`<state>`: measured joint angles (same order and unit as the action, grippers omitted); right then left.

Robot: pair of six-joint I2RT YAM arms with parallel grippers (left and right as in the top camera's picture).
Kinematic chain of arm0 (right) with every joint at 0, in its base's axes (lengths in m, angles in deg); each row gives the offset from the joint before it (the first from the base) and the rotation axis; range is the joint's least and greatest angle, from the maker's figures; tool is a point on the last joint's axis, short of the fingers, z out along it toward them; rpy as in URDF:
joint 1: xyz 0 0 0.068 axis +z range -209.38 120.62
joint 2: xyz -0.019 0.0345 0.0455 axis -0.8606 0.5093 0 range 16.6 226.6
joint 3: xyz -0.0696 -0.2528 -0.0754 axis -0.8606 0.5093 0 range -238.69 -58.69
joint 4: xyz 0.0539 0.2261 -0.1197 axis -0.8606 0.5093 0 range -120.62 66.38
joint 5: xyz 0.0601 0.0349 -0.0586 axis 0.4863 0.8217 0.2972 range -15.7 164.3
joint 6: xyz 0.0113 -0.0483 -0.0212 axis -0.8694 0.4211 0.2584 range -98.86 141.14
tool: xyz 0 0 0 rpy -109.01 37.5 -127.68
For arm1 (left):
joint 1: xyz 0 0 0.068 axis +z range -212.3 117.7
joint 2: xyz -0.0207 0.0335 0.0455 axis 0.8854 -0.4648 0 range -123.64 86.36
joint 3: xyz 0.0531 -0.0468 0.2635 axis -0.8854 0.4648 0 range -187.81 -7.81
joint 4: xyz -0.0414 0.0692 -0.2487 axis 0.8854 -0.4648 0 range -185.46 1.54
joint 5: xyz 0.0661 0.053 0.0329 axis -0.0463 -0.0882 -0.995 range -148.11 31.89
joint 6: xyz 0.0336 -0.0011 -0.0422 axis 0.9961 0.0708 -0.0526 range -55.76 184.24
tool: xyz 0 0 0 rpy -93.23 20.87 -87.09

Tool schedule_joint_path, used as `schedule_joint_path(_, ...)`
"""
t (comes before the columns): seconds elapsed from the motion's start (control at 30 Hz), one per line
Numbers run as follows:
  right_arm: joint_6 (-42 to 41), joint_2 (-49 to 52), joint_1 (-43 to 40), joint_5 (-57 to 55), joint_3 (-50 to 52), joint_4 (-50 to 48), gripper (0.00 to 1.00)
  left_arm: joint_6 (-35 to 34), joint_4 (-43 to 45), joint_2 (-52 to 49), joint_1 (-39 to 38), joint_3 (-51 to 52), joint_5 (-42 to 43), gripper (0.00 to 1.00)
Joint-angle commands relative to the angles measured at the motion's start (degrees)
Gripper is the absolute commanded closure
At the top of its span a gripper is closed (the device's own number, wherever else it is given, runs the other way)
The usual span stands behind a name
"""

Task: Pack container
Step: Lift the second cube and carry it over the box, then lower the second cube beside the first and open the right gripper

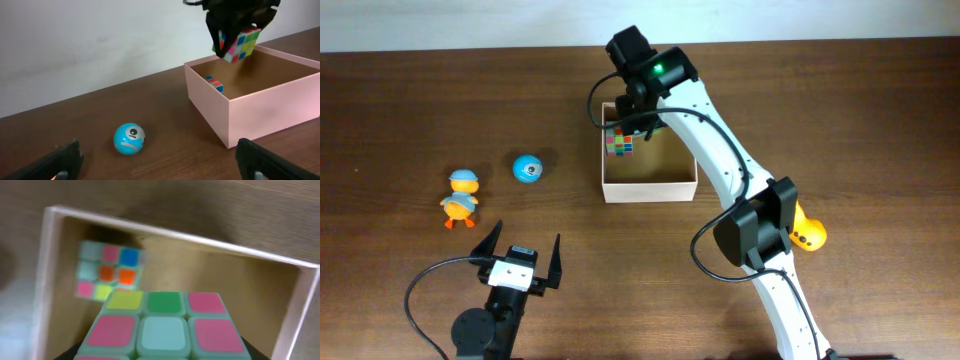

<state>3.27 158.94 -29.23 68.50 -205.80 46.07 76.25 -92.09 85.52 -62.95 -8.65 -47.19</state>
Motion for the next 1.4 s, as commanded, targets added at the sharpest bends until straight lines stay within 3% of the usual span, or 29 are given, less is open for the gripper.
schedule_joint_path(0.0, -6.25, -0.42, -0.35, -5.64, 4.13, -2.49, 0.44, 0.72, -0.04, 0.55, 0.33, 0.35, -0.17, 0.01)
schedule_joint_path(0.17, -6.67, -0.42, -0.33, -5.2, 9.07, -6.91, 0.44, 0.72, -0.04, 0.55, 0.33, 0.35, -0.17, 0.01)
schedule_joint_path(0.73, -8.37, -0.42, -1.36, -5.4, 10.62, -10.71, 0.43, 0.72, -0.04, 0.55, 0.33, 0.35, -0.17, 0.01)
schedule_joint_path(0.87, -8.37, -0.42, -1.36, -5.4, 10.62, -10.99, 0.28, 0.72, -0.04, 0.55, 0.33, 0.35, -0.17, 0.01)
schedule_joint_path(1.03, -8.33, -0.42, -1.36, -5.4, 10.62, -10.99, 0.25, 0.72, -0.04, 0.55, 0.33, 0.35, -0.17, 0.01)
schedule_joint_path(1.3, -7.48, -0.98, -1.38, -5.25, 10.29, -9.6, 0.27, 0.72, -0.04, 0.55, 0.33, 0.35, -0.17, 0.01)
schedule_joint_path(1.37, -7.45, -1.66, -1.4, -5.51, 10.01, -8.72, 0.37, 0.72, -0.04, 0.55, 0.33, 0.35, -0.17, 0.01)
